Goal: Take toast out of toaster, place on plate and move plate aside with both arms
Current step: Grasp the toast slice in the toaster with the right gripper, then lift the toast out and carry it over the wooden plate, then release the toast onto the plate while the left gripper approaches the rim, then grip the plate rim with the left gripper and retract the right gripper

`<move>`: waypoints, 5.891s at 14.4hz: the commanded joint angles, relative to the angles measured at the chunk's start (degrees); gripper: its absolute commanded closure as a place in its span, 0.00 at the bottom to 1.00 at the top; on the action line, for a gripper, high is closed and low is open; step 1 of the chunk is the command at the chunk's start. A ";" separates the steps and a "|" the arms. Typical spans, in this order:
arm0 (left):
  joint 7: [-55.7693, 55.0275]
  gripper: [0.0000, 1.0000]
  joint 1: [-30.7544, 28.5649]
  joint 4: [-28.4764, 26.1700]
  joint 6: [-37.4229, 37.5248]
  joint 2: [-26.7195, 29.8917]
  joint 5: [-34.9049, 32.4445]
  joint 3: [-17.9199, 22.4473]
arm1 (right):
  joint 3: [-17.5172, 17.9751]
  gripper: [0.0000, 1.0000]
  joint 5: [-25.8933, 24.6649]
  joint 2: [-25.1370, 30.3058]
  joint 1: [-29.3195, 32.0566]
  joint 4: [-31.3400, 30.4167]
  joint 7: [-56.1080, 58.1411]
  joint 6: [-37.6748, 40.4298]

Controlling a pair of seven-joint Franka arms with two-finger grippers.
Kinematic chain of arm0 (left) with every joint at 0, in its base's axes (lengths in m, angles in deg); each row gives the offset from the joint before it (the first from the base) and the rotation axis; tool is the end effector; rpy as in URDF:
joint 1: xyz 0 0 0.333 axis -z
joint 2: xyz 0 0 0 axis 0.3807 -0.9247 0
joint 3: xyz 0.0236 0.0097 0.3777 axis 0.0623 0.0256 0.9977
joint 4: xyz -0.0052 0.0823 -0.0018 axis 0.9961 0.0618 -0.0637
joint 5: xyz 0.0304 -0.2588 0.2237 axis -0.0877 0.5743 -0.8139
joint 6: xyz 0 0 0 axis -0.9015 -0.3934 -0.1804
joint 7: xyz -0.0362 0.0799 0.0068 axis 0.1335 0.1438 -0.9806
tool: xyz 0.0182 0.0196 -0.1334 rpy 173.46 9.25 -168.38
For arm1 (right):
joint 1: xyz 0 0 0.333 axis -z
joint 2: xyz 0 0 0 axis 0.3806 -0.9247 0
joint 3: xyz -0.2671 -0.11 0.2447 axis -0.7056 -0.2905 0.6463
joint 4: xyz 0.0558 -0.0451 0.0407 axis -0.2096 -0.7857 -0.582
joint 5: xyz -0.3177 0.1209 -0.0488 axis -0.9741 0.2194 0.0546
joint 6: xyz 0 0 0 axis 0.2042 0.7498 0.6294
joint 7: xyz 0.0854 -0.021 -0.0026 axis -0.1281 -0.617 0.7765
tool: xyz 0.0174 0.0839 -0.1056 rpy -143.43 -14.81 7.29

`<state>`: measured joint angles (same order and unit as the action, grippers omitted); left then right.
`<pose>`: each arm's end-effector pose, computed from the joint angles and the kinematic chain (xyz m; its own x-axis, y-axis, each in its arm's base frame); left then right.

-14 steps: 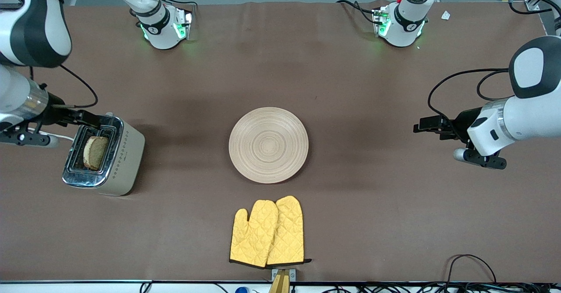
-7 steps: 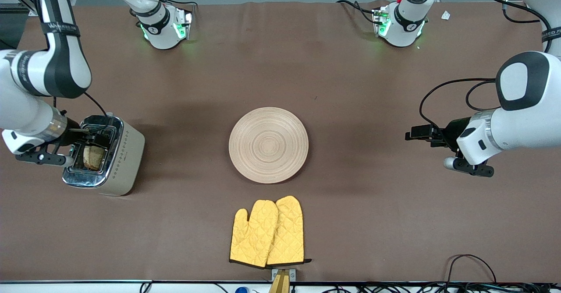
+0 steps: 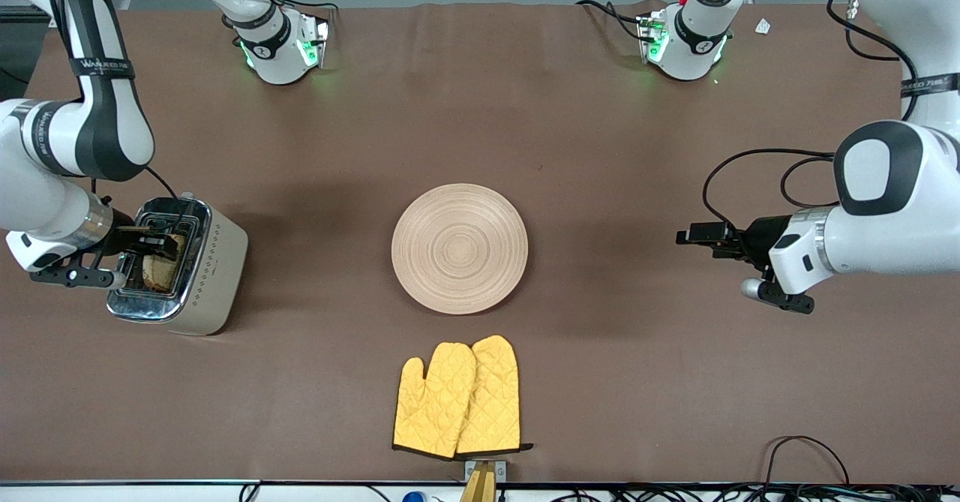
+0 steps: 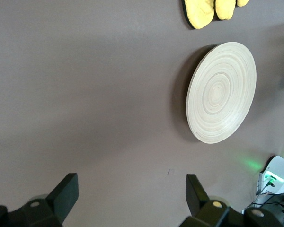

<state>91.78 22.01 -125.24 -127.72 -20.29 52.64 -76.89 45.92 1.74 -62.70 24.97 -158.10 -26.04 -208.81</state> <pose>0.6187 -0.1055 0.4545 0.9611 -0.2307 -0.1517 -0.1202 -0.8442 0.5224 0.5717 -0.0636 0.4371 0.9960 -0.0842 -0.0291 -0.0830 -0.9958 0.0391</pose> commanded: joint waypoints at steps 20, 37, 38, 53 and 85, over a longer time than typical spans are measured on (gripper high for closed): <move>7.56 0.00 -0.34 -4.07 -1.87 -4.50 18.14 -0.04 | 0.71 1.00 31.85 -8.30 -33.88 11.86 -28.65 0.96; 21.98 0.17 1.59 -13.66 -8.82 -10.74 36.17 -0.13 | -1.92 0.07 58.83 -18.59 -32.66 6.83 8.10 -3.22; 21.98 0.17 1.94 -13.66 -8.82 -11.52 36.61 -0.13 | -2.28 0.00 58.56 -18.15 -32.57 6.05 7.22 -1.65; 35.42 0.27 10.20 -13.40 -13.83 -20.58 52.95 -0.48 | -15.11 0.00 0.52 8.21 -29.58 15.50 -3.42 26.22; 23.00 1.00 15.57 -11.20 -21.91 -15.42 49.66 -0.13 | -19.95 0.00 -0.86 14.72 -24.75 21.25 4.14 38.45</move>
<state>122.08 38.81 -135.55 -150.78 -40.95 106.89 -76.88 25.63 1.82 -49.64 0.52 -135.13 -20.71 -170.02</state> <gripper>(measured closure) 0.907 0.000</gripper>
